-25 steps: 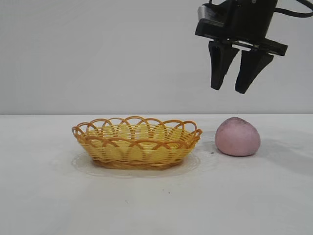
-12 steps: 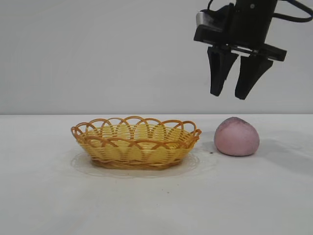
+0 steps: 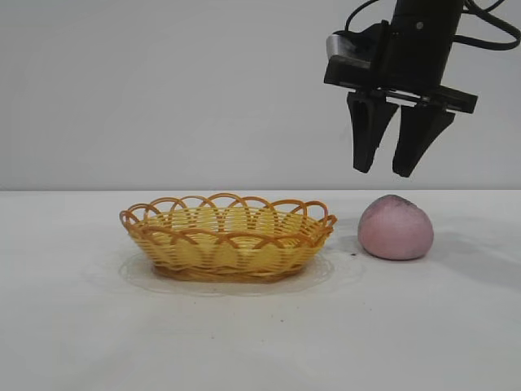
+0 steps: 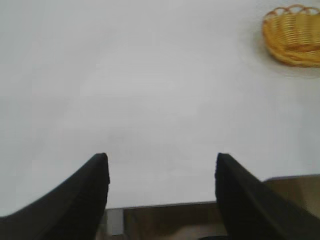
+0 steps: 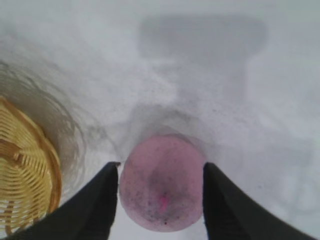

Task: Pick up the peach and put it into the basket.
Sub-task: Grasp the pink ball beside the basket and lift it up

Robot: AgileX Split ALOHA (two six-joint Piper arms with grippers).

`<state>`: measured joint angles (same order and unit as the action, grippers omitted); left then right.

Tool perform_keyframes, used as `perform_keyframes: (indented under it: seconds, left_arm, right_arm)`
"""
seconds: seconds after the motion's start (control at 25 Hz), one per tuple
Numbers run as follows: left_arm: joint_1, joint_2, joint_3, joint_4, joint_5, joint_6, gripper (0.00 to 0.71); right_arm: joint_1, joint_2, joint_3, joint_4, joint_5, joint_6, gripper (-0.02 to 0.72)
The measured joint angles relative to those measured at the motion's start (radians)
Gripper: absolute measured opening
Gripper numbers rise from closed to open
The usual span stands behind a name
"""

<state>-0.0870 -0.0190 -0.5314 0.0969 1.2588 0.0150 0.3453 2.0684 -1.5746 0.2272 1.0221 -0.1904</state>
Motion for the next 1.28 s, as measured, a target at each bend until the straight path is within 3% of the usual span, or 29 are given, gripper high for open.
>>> perform_keyframes:
  seconds: [0.4,1.04,1.2,1.28]
  left_arm:
    - [0.0,0.0,0.045,-0.01,-0.117,-0.007,0.405]
    - [0.0,0.0,0.049,-0.01,-0.136,-0.013,0.405]
    - [0.0,0.0,0.049,-0.01,-0.136,-0.013,0.405]
    - [0.0,0.0,0.049,-0.01,-0.137,-0.013,0.405]
  right_arm:
    - [0.0,0.007,0.0,0.0,-0.011,0.004,0.349]
    - [0.0,0.062,0.0,-0.002,0.035,0.002,0.349]
    - [0.0,0.115,0.0,-0.029,0.026,-0.005,0.106]
    - [0.009,0.097,-0.004,-0.041,0.023,-0.006,0.044]
